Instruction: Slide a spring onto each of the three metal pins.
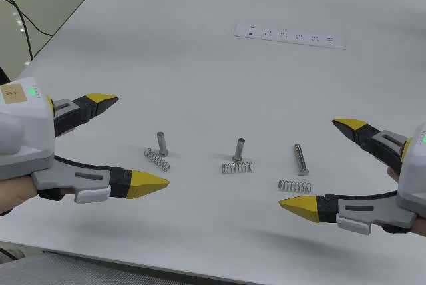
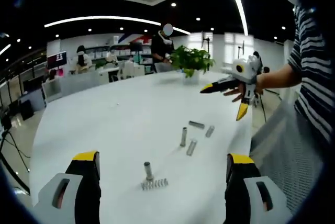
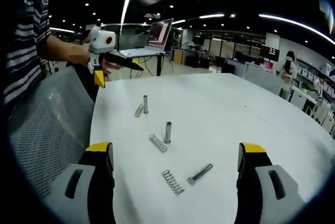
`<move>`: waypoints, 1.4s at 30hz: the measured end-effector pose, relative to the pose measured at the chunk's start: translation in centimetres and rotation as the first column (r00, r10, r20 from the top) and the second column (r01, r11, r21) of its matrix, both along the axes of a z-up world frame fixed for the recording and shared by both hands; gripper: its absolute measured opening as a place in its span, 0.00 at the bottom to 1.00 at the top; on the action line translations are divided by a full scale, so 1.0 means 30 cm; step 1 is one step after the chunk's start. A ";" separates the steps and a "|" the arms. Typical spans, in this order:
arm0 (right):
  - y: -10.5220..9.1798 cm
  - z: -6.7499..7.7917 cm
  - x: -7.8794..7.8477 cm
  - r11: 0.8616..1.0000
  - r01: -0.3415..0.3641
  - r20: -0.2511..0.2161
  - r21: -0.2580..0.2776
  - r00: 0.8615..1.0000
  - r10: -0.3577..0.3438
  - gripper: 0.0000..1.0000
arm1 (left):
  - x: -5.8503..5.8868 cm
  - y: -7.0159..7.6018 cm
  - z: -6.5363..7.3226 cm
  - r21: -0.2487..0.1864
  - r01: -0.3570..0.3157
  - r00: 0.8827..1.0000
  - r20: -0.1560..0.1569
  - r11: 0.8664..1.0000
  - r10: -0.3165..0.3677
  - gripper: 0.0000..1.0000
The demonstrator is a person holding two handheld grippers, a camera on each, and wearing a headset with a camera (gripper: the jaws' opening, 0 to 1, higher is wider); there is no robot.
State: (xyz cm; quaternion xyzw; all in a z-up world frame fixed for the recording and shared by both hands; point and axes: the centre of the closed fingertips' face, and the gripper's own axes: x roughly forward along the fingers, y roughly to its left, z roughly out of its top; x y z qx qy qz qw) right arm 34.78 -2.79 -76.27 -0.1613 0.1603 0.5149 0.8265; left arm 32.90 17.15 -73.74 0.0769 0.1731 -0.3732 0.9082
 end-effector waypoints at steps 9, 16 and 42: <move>-0.006 -0.010 -0.007 1.000 0.007 -0.010 -0.001 1.000 -0.007 0.99 | 0.002 -0.003 0.003 -0.007 0.004 1.000 0.000 1.000 -0.004 0.98; -0.004 -0.007 -0.003 1.000 0.010 -0.011 0.001 1.000 -0.010 0.99 | 0.008 -0.005 0.006 -0.007 0.006 1.000 0.003 1.000 -0.006 0.98; -0.013 -0.051 -0.012 1.000 -0.005 -0.038 -0.020 0.999 0.004 0.99 | -0.016 0.007 -0.027 0.000 0.016 0.999 -0.035 1.000 -0.016 0.98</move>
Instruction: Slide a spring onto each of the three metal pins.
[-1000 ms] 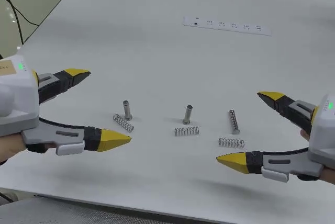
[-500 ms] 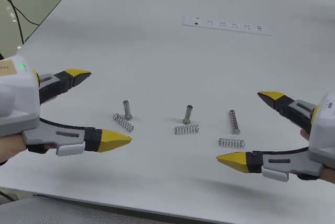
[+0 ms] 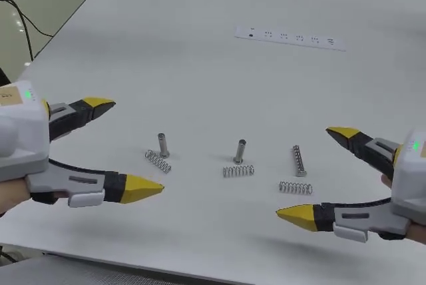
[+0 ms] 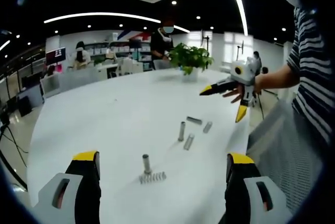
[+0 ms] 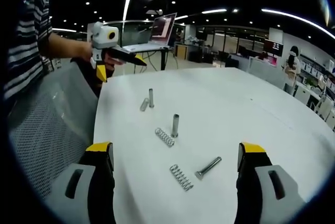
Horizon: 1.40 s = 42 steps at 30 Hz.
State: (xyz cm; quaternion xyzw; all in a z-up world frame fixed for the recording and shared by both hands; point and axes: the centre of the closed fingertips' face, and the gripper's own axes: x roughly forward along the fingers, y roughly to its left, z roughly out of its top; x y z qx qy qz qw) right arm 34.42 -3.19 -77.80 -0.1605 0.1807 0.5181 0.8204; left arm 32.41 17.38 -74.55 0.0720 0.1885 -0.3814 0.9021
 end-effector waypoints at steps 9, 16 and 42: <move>-0.013 -0.029 0.002 1.000 0.008 -0.016 -0.010 1.000 -0.008 0.99 | 0.002 0.007 -0.021 0.001 0.012 1.000 -0.002 1.000 -0.012 0.98; -0.024 -0.039 0.000 1.000 0.013 -0.022 -0.020 1.000 -0.013 0.98 | 0.007 0.017 -0.024 -0.004 0.005 1.000 -0.003 1.000 -0.005 0.98; -0.033 -0.081 -0.020 0.999 0.013 -0.047 -0.045 0.999 -0.015 0.97 | -0.006 0.020 -0.053 -0.009 0.012 1.000 -0.027 1.000 -0.012 0.98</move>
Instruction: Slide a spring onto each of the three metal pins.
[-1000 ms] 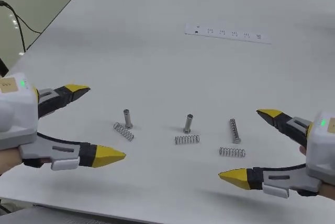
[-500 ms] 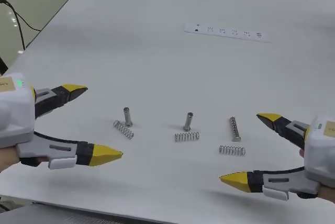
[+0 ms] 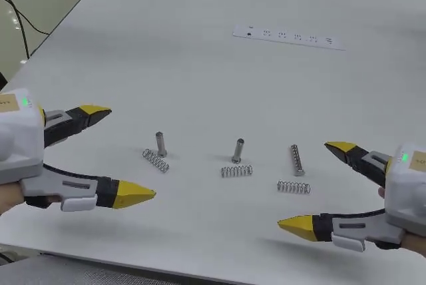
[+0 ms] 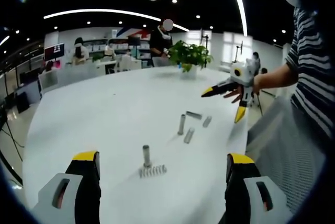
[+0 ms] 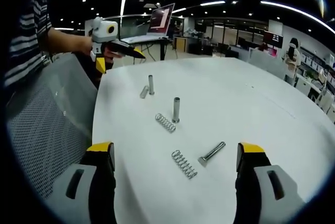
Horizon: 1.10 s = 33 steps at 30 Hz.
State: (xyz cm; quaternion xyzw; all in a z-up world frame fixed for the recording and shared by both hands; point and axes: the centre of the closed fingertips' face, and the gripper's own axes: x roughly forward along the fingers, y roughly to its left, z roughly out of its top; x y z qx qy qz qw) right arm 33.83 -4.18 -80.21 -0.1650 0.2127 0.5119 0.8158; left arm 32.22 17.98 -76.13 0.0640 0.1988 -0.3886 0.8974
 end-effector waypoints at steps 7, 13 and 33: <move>0.008 0.001 0.008 1.000 0.009 -0.018 0.010 1.000 -0.008 0.96 | 0.008 0.002 0.004 -0.005 -0.007 1.000 0.001 1.000 0.007 0.98; 0.021 0.016 0.026 0.999 0.026 -0.053 0.043 0.998 -0.024 0.93 | 0.008 0.005 0.001 -0.004 -0.003 1.000 -0.003 1.000 0.003 0.98; -0.002 -0.014 0.156 0.978 0.209 -0.252 -0.024 0.945 -0.209 0.53 | 0.008 0.010 0.004 0.001 -0.004 1.000 -0.009 1.000 0.004 0.98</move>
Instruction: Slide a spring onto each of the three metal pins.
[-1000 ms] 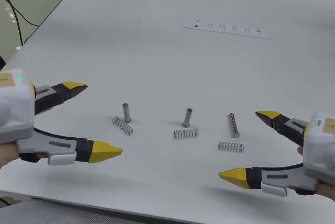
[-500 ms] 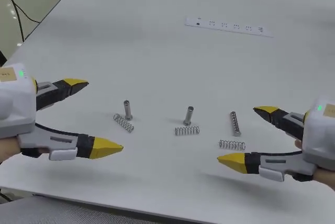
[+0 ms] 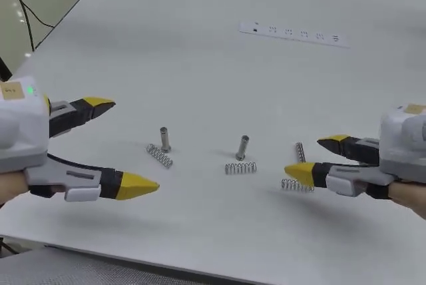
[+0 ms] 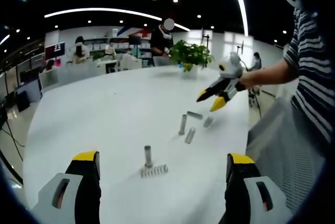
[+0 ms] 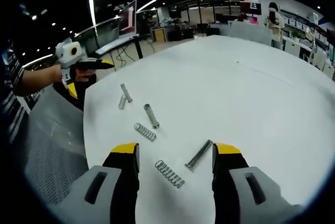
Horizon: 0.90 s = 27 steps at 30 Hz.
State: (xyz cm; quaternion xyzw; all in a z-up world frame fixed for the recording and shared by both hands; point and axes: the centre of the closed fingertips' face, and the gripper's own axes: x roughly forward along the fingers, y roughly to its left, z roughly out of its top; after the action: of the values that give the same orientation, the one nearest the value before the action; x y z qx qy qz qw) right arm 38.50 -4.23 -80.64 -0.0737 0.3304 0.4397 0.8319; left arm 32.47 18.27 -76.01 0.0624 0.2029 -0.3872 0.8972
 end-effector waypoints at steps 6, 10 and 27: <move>-0.021 -0.014 0.062 0.996 0.093 -0.070 -0.007 0.993 -0.093 0.40 | 0.000 0.009 -0.001 0.002 -0.004 1.000 -0.003 1.000 0.004 0.98; -0.038 -0.046 0.097 0.991 0.121 -0.097 -0.056 0.987 -0.126 0.30 | -0.003 0.015 -0.003 0.003 -0.008 1.000 -0.008 1.000 0.008 0.98; -0.032 -0.122 0.130 0.978 0.160 -0.194 -0.134 0.964 -0.184 0.14 | -0.001 0.013 -0.002 -0.004 -0.007 1.000 -0.015 1.000 0.007 0.98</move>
State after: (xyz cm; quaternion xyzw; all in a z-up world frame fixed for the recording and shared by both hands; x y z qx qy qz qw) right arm 42.38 -5.20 -84.30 -0.0474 0.4450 0.3509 0.8225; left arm 32.44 18.66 -76.06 0.0571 0.2090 -0.3848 0.8972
